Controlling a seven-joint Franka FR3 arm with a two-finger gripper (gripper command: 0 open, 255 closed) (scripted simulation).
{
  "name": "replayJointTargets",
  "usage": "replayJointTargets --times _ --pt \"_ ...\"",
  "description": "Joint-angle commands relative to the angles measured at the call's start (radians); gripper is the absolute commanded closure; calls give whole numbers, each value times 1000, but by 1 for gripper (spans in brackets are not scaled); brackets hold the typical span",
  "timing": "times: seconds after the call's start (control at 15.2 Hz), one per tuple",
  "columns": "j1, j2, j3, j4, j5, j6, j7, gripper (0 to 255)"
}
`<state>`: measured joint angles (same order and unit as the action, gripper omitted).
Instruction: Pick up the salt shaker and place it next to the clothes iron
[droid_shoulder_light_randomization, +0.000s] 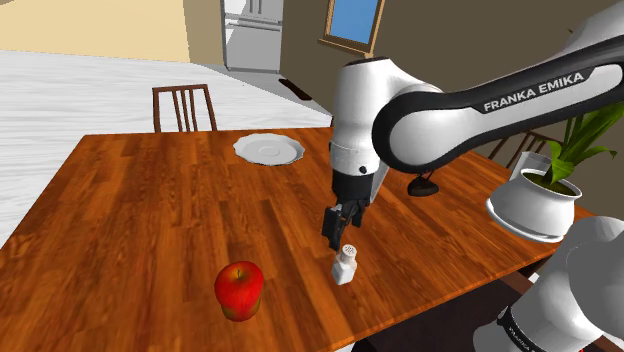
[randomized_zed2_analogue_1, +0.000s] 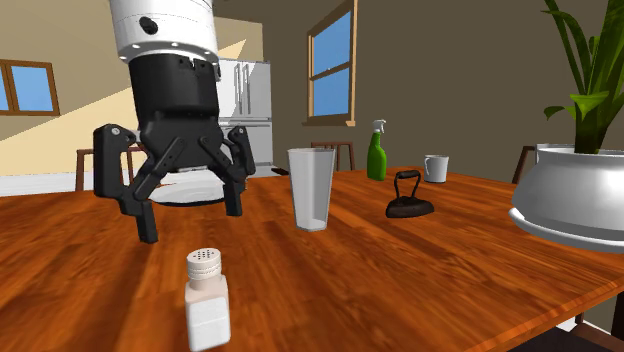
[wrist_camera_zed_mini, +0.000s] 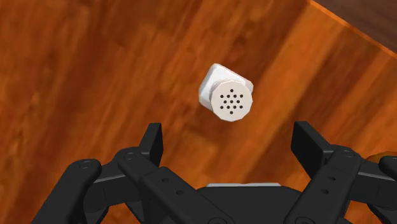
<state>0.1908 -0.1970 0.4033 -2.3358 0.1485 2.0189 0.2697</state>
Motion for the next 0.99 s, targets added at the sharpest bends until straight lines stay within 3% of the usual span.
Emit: replayJointTargets --times 0.0,0.4,0.86,0.92 --pt "4 17 9 -9 0 27 10 0" --pt "6 49 17 -59 -4 108 16 0" --pt "6 49 17 -59 -4 108 16 0" --pt "6 49 17 -59 -4 108 16 255"
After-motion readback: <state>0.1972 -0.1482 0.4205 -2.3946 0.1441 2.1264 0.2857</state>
